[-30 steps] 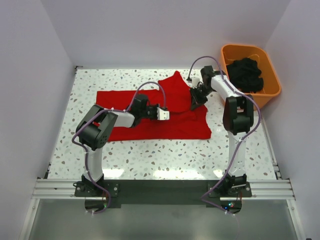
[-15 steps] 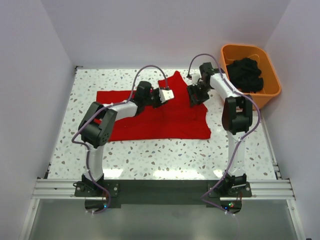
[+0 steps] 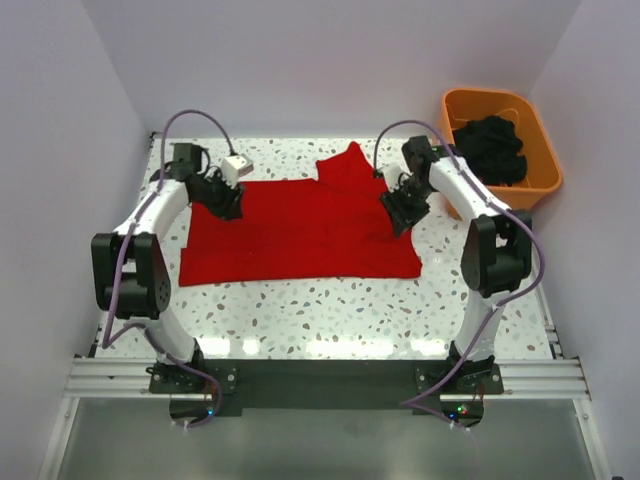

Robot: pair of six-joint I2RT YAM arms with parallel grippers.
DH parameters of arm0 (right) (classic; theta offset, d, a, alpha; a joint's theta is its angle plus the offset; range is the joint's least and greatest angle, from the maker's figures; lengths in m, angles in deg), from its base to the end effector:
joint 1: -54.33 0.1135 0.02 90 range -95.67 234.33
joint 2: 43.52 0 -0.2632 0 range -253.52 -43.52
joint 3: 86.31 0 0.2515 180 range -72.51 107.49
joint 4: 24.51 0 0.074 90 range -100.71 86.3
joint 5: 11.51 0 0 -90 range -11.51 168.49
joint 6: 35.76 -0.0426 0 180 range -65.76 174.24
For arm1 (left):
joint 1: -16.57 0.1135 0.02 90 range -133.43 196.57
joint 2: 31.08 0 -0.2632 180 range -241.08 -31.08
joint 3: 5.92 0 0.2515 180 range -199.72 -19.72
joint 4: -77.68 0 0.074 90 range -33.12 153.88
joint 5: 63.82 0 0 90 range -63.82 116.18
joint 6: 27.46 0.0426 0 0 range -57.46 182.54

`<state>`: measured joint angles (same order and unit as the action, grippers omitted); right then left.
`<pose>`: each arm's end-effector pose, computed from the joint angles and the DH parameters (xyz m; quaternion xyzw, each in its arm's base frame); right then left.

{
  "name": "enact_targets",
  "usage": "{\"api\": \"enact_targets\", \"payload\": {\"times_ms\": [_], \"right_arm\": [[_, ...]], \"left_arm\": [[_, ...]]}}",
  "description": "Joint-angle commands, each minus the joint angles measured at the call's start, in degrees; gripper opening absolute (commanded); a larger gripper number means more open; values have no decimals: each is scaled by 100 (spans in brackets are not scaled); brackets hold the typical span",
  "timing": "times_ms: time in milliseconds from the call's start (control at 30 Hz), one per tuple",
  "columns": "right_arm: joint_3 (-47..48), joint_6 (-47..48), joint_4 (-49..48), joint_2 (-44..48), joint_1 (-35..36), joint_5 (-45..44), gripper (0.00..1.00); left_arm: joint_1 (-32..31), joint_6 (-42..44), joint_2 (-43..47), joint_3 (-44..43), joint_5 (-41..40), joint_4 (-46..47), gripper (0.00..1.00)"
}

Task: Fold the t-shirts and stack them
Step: Fold the tshirt

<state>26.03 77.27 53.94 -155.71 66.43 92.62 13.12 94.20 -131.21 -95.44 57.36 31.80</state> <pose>0.3833 0.0928 0.2449 -0.3099 0.9374 0.1122 0.1123 0.3725 -0.0445 0.2342 0.3521 0.8560 -0.1819 0.3320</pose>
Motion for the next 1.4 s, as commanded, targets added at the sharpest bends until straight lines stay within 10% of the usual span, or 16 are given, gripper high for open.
{"api": "enact_targets", "payload": {"times_ms": [0,467,867,1367], "right_arm": [[-572,290,102,135,240,-270,45],[-1724,712,-961,-322,433,-1395,37],[-2727,765,-508,591,715,-1037,36],[2366,-755,-637,-1408,-40,28,45]], "left_arm": [[623,718,266,145,136,-2056,45],[1521,1000,56,2086,-2106,-854,38],[1768,1246,802,2888,-2003,-1248,36],[1768,184,-364,-925,-235,-371,64]]}}
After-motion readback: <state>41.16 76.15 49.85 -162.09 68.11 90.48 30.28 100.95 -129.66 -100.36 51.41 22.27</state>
